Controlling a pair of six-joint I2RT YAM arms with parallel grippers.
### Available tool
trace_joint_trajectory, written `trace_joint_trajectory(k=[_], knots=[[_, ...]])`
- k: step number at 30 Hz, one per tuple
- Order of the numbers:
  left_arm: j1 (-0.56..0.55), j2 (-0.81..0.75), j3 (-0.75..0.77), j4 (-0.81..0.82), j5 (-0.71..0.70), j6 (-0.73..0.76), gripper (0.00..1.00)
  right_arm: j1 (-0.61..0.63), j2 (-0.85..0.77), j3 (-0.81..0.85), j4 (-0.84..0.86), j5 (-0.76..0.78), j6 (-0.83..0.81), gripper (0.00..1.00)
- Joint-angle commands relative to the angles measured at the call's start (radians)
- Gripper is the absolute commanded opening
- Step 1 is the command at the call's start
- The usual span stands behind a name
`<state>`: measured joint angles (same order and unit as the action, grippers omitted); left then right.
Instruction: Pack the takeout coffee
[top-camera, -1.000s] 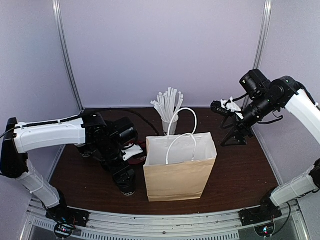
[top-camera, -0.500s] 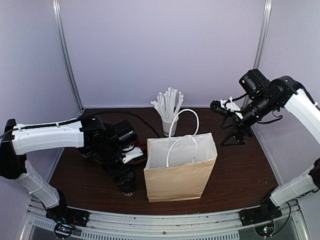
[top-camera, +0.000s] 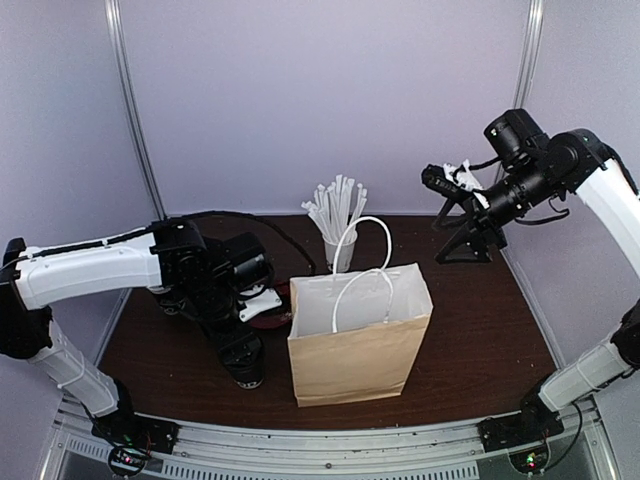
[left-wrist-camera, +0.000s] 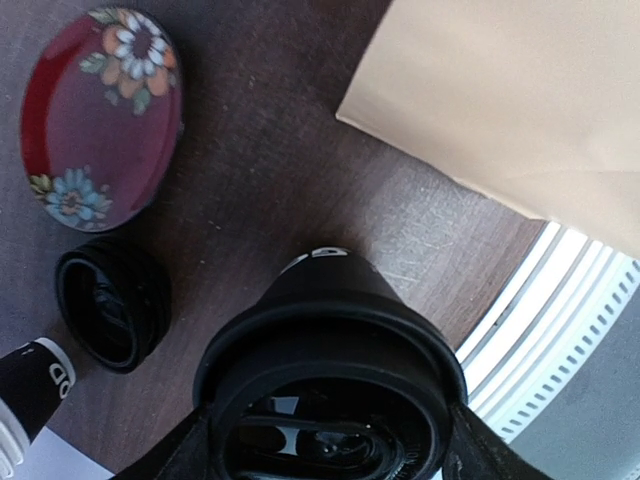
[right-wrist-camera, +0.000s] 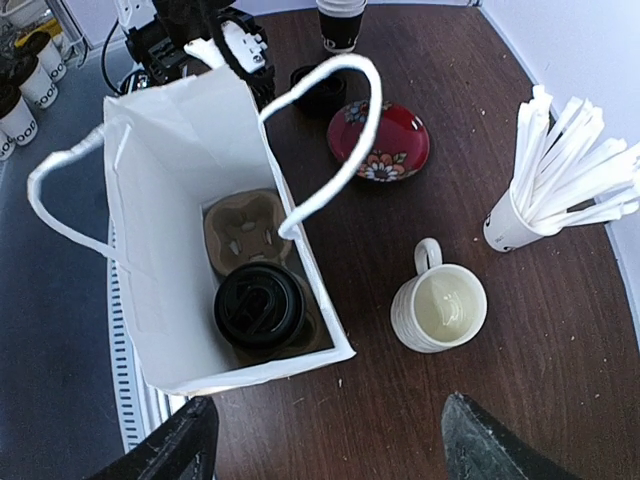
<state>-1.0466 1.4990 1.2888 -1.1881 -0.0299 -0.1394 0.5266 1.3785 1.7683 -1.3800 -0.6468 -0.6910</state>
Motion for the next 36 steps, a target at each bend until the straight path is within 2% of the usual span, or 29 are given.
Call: trace_joint_trajectory(k=[1, 7, 14, 18, 19, 20, 21, 22, 24, 25, 29, 33, 36], knots=[[-0.004, -0.069, 0.099, -0.084, -0.052, 0.005, 0.70, 0.001, 0.057, 0.123, -0.025, -0.083, 0.048, 0.80], [-0.002, -0.114, 0.229, -0.189, -0.130, -0.008, 0.70, 0.071, 0.173, 0.245, -0.042, -0.107, 0.104, 0.80], [-0.002, -0.136, 0.442, -0.285, -0.214, -0.021, 0.69, 0.149, 0.270, 0.300, -0.022, -0.085, 0.149, 0.80], [-0.003, -0.131, 0.553, -0.303, -0.217, -0.007, 0.69, 0.175, 0.328, 0.341, -0.013, -0.147, 0.194, 0.76], [-0.003, -0.126, 0.581, -0.304, -0.217, -0.001, 0.69, 0.180, 0.339, 0.350, -0.003, -0.154, 0.218, 0.71], [-0.002, -0.120, 0.606, -0.303, -0.221, 0.005, 0.69, 0.182, 0.350, 0.360, 0.005, -0.164, 0.228, 0.59], [-0.003, -0.113, 0.636, -0.300, -0.223, 0.014, 0.69, 0.181, 0.358, 0.378, 0.003, -0.188, 0.234, 0.45], [-0.002, -0.104, 0.667, -0.296, -0.222, 0.023, 0.69, 0.182, 0.365, 0.392, -0.002, -0.200, 0.236, 0.28], [-0.003, -0.082, 0.735, -0.282, -0.213, 0.041, 0.69, 0.182, 0.364, 0.400, -0.006, -0.203, 0.243, 0.04], [-0.003, -0.070, 0.766, -0.271, -0.201, 0.053, 0.69, 0.181, 0.357, 0.399, -0.009, -0.195, 0.242, 0.00], [-0.003, -0.031, 0.874, -0.208, -0.111, 0.098, 0.68, 0.175, 0.299, 0.364, -0.035, -0.164, 0.226, 0.00], [-0.003, -0.018, 0.903, -0.132, 0.001, 0.129, 0.68, 0.170, 0.216, 0.311, -0.076, -0.136, 0.191, 0.00], [-0.002, 0.002, 0.933, -0.112, 0.030, 0.166, 0.68, 0.161, 0.150, 0.270, -0.078, -0.093, 0.185, 0.00]])
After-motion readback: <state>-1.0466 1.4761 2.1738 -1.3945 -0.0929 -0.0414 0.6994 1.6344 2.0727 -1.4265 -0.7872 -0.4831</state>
